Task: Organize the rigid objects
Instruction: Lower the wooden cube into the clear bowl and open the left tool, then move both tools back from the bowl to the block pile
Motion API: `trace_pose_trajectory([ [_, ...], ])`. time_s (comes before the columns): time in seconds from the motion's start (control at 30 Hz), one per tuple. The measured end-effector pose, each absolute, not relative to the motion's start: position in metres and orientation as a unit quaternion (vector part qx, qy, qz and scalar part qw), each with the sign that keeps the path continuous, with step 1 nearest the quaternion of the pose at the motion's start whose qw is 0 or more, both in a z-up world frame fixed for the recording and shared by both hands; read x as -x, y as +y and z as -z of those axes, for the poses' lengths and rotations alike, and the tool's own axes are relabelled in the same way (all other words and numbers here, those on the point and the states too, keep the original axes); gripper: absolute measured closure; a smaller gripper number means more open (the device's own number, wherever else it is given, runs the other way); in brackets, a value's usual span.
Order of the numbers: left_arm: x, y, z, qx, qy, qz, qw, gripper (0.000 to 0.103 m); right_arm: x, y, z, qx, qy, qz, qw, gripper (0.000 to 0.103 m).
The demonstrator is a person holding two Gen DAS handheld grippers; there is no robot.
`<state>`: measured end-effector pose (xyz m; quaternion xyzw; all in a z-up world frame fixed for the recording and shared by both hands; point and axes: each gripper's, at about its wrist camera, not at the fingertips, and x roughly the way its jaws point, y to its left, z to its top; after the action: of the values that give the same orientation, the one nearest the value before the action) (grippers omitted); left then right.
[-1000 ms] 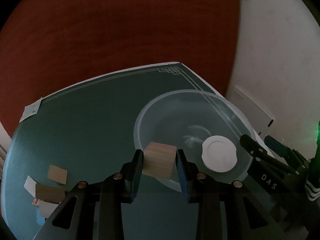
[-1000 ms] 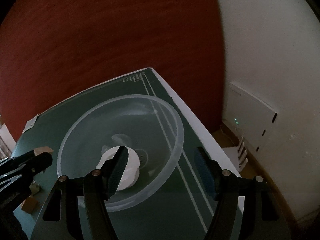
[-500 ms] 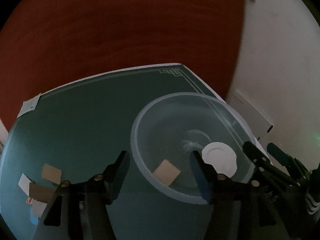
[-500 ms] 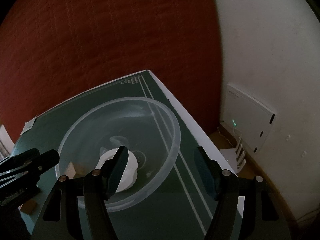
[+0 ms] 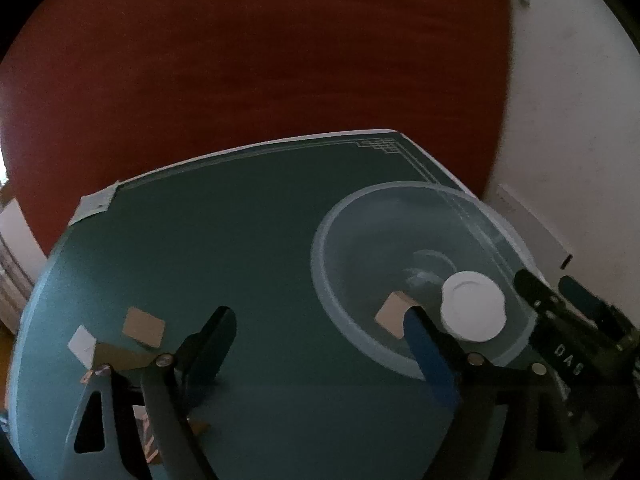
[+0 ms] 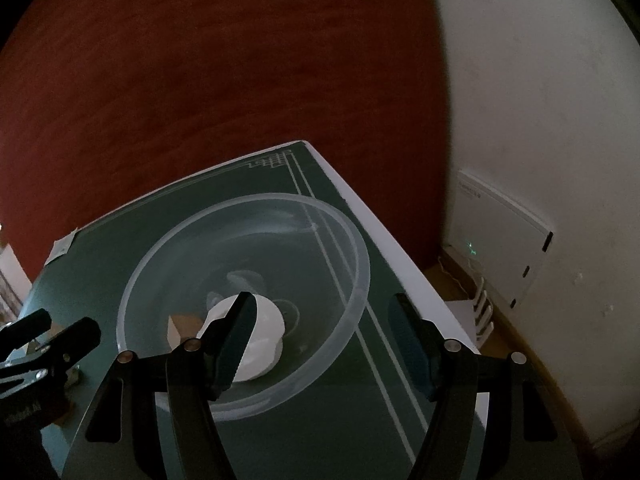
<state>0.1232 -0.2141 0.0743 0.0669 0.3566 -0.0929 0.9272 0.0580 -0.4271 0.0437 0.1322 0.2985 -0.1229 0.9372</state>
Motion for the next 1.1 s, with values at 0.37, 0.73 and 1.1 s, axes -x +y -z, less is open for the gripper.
trace_pose_trajectory([
  [0.37,-0.106,-0.204,-0.071,-0.080,0.347,0.060,0.932,0.009,-0.056,-0.419,-0.047,-0.114,0.294,0.118,0.942,0.033],
  [0.73,-0.090,-0.184,-0.069,-0.077,0.345,0.026,0.935,0.009,-0.052,-0.408,-0.050,-0.093,0.286,0.114,0.947,0.033],
  [1.1,-0.074,-0.151,-0.066,-0.068,0.347,-0.016,0.935,0.009,-0.049,-0.393,-0.052,-0.070,0.281,0.096,0.952,0.033],
])
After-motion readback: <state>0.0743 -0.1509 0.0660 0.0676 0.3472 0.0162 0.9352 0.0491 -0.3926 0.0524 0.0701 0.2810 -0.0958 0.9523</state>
